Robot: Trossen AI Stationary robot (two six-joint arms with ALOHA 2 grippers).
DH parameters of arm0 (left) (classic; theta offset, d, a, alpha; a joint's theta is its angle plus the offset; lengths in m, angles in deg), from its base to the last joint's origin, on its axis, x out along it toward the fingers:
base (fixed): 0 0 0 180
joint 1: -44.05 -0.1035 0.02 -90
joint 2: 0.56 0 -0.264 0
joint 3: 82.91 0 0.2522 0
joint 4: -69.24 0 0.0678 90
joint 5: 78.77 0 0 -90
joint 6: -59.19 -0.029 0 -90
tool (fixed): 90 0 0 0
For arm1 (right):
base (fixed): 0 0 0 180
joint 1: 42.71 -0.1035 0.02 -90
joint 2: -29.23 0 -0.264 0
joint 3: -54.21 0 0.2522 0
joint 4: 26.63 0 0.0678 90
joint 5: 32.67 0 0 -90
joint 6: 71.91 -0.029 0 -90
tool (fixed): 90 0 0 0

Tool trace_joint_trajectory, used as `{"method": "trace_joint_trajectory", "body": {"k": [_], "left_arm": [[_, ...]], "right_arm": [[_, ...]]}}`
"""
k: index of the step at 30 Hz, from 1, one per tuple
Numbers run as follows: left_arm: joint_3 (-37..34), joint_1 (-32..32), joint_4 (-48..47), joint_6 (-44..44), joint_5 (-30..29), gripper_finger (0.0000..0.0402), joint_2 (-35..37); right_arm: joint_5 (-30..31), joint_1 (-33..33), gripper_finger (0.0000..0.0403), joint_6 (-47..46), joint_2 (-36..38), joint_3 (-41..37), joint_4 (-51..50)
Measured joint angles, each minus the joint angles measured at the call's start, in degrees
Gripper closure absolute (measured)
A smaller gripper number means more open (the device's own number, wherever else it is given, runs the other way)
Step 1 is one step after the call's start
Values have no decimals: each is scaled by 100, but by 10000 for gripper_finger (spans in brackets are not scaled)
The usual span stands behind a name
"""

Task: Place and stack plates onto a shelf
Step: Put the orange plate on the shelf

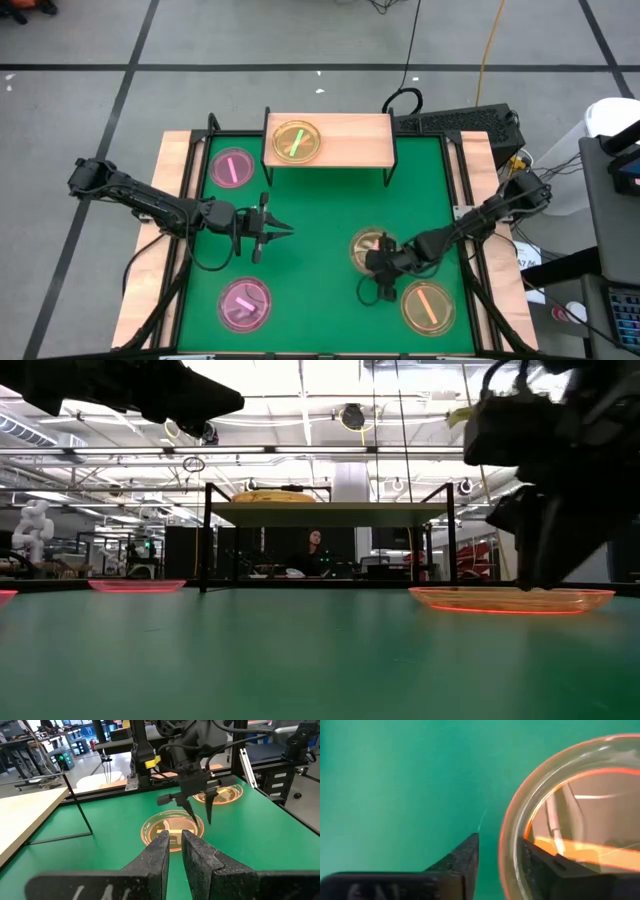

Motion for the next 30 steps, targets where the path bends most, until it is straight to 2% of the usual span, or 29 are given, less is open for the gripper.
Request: {"method": "trace_joint_trajectory", "body": {"k": [5, 12, 20, 30], "left_arm": [[0, 0, 3, 0, 0, 344, 0], [0, 0, 0, 0, 0, 344, 0], [0, 0, -34, 0, 0, 344, 0], [0, 0, -35, 20, 0, 344, 0]], "right_arm": [[495, -197, 254, -5, 2, -21, -68], [1203, -310, 266, 4, 2, -21, -537], [1229, -335, 286, -30, -21, -23, -647], [1436, -339, 293, -181, -472, -3, -784]]}}
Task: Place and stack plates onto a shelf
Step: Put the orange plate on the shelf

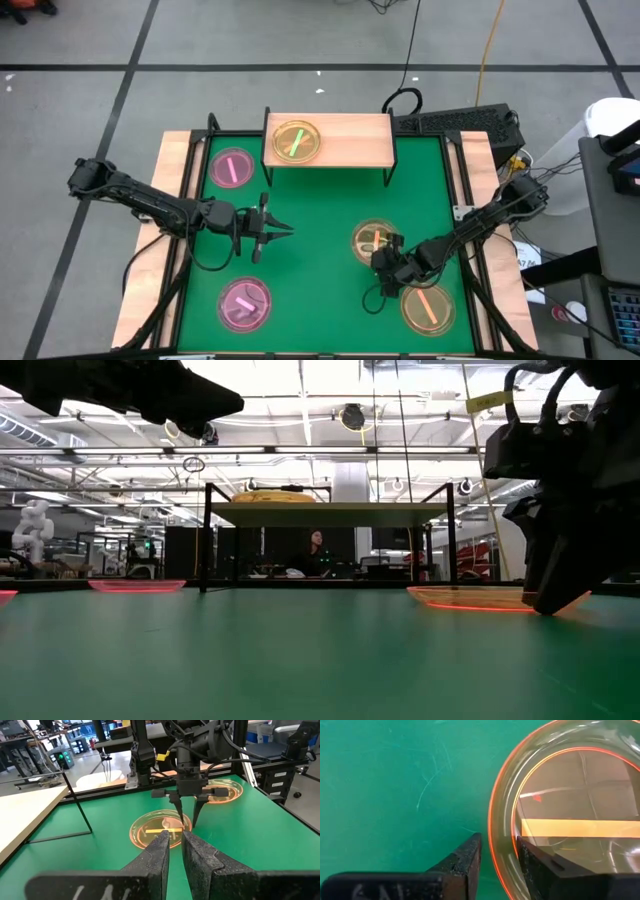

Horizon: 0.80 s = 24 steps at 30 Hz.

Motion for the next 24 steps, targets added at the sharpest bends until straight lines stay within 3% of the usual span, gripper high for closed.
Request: {"method": "trace_joint_trajectory", "body": {"k": [4, 9, 15, 19, 24], "left_arm": [[0, 0, -1, -6, 0, 344, 0], [0, 0, -2, -22, -2, 344, 0], [0, 0, -2, -22, -2, 344, 0], [0, 0, -1, -24, -2, 344, -2], [0, 0, 5, -45, -4, 344, -1]], "right_arm": [[187, -8, 317, 87, 17, -2, -24], [385, -28, 388, 366, 59, 47, -48], [1054, 57, 401, 714, 213, 372, -151], [1840, 134, 402, 1254, 378, 754, -212], [3358, 283, 403, 2478, 481, 1525, -108]]}}
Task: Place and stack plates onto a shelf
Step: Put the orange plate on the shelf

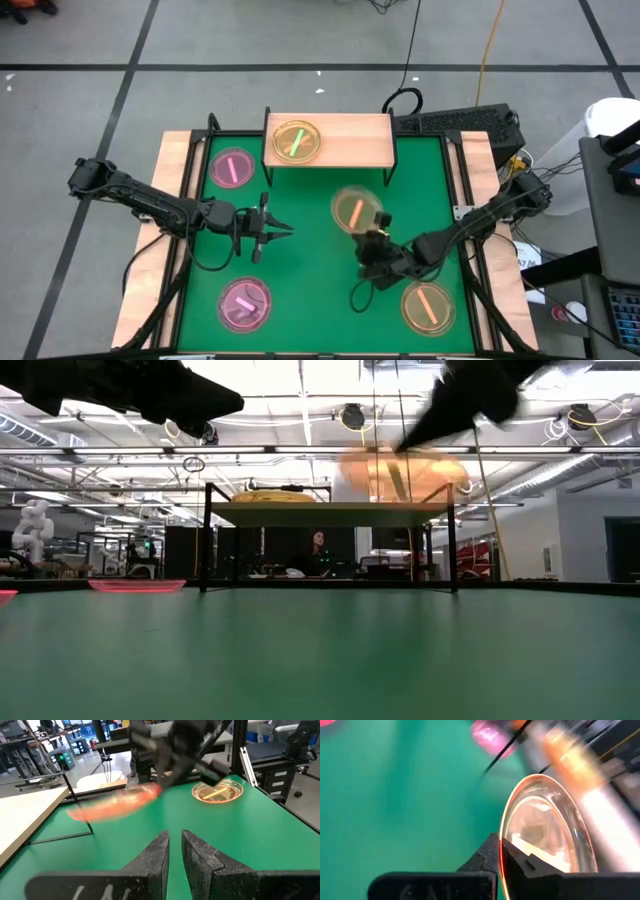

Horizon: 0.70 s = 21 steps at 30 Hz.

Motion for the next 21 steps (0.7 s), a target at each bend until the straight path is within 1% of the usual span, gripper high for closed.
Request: {"method": "trace_joint_trajectory", "body": {"k": [3, 5, 8, 12, 14, 18, 21], "left_arm": [[0, -4, -2, -1, 0, 344, -1], [0, -7, 0, 1, -2, 344, 1], [0, -7, 1, -1, -2, 344, 0], [0, -7, 0, 4, -2, 344, 0], [0, -7, -2, 4, -2, 344, -1], [0, -7, -4, -20, -2, 344, -1], [0, -7, -4, -104, -2, 344, 1]], "right_arm": [[577, 226, 403, 1033, -2, 401, 430], [783, 461, 403, 1692, 5, 612, 719], [774, 948, 403, 2370, 9, 819, 894], [742, 1761, 403, 2793, 9, 854, 876], [410, 2180, 403, 2868, 9, 855, 782], [-667, 2977, 403, 2600, 4, 857, 472], [-1016, 3407, 403, 2348, 4, 811, 342]]}}
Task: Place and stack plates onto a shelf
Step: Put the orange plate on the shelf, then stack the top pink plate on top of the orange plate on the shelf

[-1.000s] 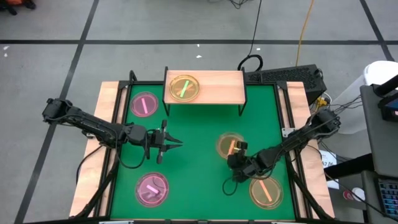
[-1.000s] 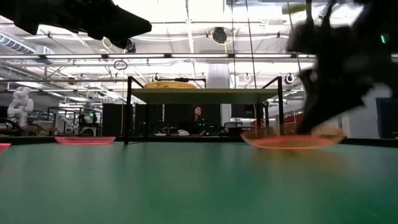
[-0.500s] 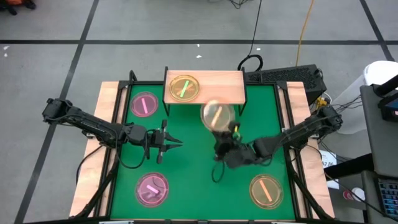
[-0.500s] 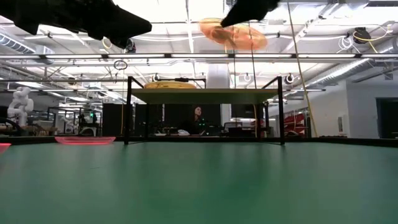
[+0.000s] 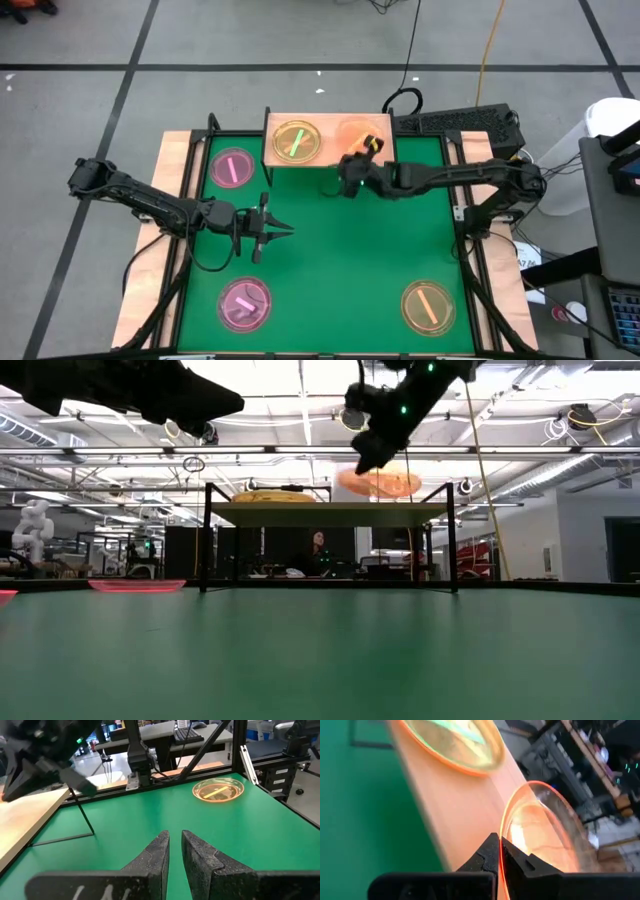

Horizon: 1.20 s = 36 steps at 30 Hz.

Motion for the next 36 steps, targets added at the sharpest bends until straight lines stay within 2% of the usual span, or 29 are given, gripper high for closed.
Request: {"method": "trace_joint_trajectory", "body": {"k": [4, 9, 20, 22, 28, 36], "left_arm": [[0, 0, 0, -24, 0, 344, -1], [0, 0, 2, -39, 0, 344, 0], [0, 0, 4, -37, 1, 344, -2], [0, 0, 4, -37, -1, 344, 0], [0, 0, 4, -34, -65, 344, -1], [0, 0, 2, -23, -96, 344, -1]], "right_arm": [[-47, 283, 403, -22, -4, -139, 17], [-638, 375, 403, -42, -2, -345, 326], [-696, 375, 398, 236, -2, -615, 1112], [-923, 375, 391, 277, -2, -618, 1189], [-933, 375, 359, 302, -2, -618, 1226], [-925, 97, 293, 324, 169, -618, 1277]]}}
